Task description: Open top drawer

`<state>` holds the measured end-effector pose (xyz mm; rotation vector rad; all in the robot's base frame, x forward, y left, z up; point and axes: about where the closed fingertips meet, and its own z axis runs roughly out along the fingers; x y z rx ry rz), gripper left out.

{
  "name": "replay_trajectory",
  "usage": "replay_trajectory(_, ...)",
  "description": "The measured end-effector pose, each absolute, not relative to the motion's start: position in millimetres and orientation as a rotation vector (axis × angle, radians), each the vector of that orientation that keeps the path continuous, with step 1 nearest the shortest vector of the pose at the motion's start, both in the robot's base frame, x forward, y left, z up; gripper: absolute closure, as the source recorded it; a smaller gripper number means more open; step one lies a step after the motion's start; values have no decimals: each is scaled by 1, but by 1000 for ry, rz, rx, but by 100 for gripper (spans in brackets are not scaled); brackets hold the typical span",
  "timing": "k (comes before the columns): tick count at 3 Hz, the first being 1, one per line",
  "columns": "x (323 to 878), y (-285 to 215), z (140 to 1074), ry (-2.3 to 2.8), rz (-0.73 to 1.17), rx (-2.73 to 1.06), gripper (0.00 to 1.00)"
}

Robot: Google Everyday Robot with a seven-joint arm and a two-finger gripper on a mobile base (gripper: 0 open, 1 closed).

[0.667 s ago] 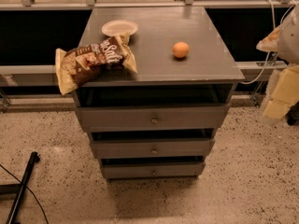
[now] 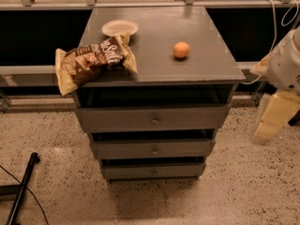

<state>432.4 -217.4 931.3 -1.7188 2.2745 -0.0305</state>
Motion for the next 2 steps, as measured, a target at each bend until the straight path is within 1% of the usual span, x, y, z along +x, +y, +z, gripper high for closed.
replay_trajectory(1, 423, -203, 885, 2173, 23, -1800, 0)
replay_trajectory(2, 424, -203, 882, 2144, 5, -1825, 0)
